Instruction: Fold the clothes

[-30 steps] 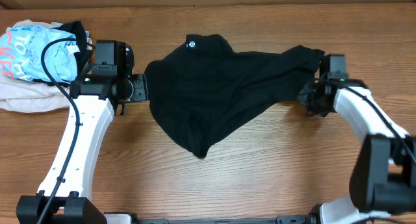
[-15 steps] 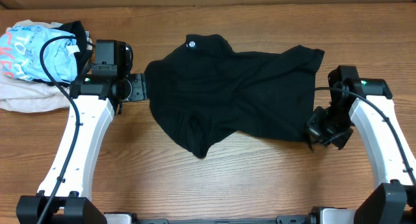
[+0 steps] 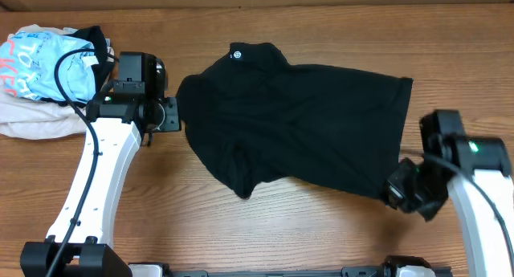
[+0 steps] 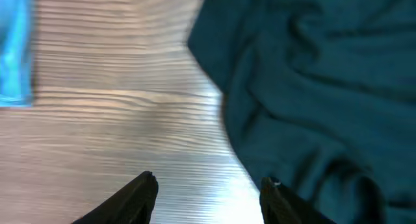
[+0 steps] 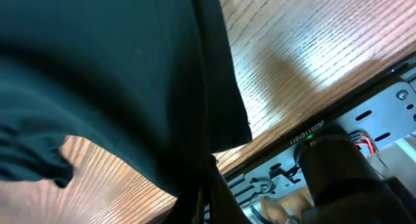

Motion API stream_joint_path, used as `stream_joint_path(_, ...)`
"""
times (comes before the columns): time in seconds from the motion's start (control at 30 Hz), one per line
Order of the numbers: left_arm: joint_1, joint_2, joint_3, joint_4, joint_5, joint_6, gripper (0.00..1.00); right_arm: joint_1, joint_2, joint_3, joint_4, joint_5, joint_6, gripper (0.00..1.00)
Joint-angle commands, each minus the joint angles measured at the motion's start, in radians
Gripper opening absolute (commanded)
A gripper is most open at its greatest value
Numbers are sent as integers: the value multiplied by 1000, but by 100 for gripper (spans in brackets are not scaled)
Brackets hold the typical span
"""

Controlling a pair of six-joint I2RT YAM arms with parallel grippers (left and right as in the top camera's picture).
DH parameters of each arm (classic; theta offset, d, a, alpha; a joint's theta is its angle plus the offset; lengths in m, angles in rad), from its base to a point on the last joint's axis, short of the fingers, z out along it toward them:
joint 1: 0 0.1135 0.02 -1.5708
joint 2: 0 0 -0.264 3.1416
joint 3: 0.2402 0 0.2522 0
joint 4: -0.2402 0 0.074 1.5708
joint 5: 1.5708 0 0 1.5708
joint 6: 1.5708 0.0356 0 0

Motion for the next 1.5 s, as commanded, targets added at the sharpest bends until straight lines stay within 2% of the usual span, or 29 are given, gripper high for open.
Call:
stream_joint_path(0.0, -18, -2, -47, 15, 234, 22, 55, 1, -96, -9, -6, -5, 18, 4)
stream_joint_path(0.07, -39, -2, -84, 41, 292, 41, 58, 1, -126, -14, -5, -5, 18, 4)
stream_joint_path(0.2, -123, -2, -159, 134, 294, 65, 69, 1, -138, -24, 3, -5, 17, 4)
stream_joint_path(0.3, -191, 0, -186, 225, 290, 69, 74, 1, -136, -24, 17, -2, 15, 4)
stream_joint_path(0.63, -362, 149, -192, 400, 235, 72, 77, 1, -136, -24, 48, 9, 9, 4)
stream_joint_path(0.97, -367, 215, -190, 359, 209, 76, 76, 1, -136, -24, 58, 21, 9, 4)
stream_joint_path(1.27, -367, 215, -191, 254, 209, 75, 64, 1, -136, -24, 82, 21, 9, 4)
stream_joint_path(1.47, -367, 219, -191, 283, 209, 31, 33, 1, -136, -24, 93, 21, 9, 4)
